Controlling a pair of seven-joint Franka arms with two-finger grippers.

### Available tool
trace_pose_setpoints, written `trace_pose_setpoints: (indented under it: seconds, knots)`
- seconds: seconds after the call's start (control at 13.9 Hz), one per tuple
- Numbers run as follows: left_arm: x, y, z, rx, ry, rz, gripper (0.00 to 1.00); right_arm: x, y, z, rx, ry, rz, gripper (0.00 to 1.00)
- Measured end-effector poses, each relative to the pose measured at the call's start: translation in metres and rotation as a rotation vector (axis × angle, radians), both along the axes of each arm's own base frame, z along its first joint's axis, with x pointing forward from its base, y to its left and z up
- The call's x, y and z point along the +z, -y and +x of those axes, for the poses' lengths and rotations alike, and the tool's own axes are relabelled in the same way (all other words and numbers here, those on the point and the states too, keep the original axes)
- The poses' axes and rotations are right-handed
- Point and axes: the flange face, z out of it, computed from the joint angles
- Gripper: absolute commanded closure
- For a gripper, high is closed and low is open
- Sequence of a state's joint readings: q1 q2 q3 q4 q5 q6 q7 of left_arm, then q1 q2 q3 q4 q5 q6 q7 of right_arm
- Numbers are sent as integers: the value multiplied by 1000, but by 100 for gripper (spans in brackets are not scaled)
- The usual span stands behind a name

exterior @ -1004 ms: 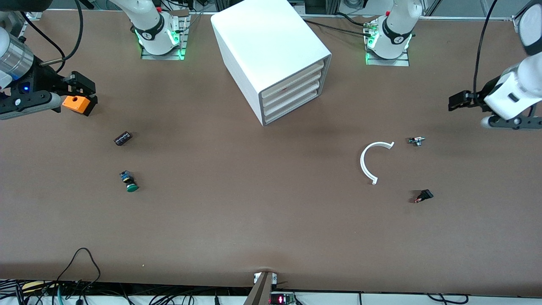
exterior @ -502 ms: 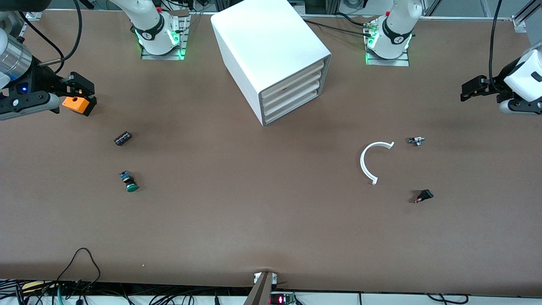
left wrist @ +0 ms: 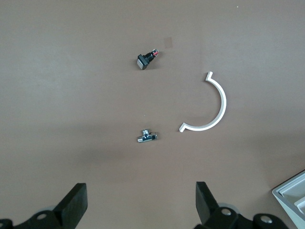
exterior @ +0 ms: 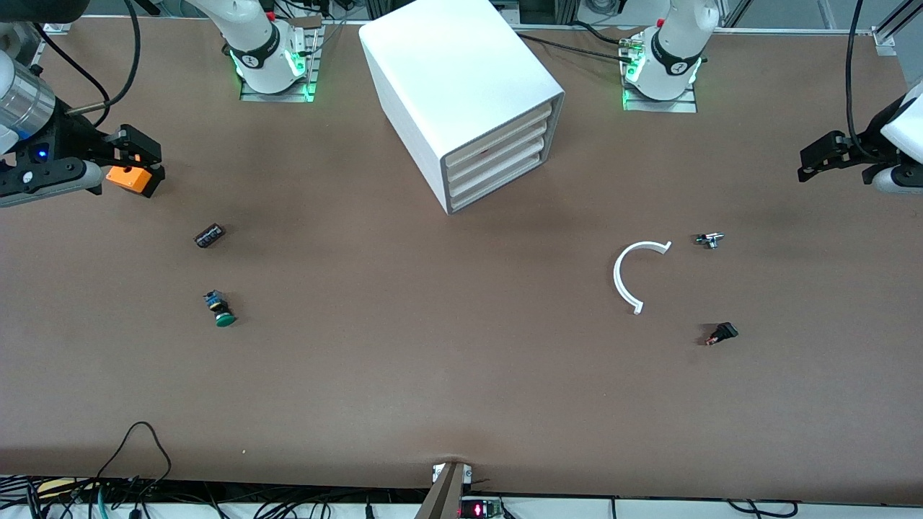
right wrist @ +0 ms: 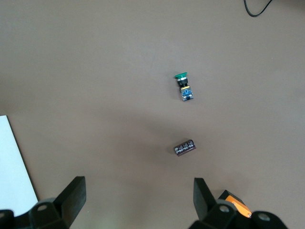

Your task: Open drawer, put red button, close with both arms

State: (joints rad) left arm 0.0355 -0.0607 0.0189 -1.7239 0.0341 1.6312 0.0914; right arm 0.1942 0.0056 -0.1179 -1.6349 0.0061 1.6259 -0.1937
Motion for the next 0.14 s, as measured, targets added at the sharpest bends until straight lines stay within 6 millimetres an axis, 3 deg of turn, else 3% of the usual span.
trace_pose_setpoints:
  seconds: [0.14]
  knots:
    - [1,0,0,-1,2,0,0,0,0,0,0,0,0,0]
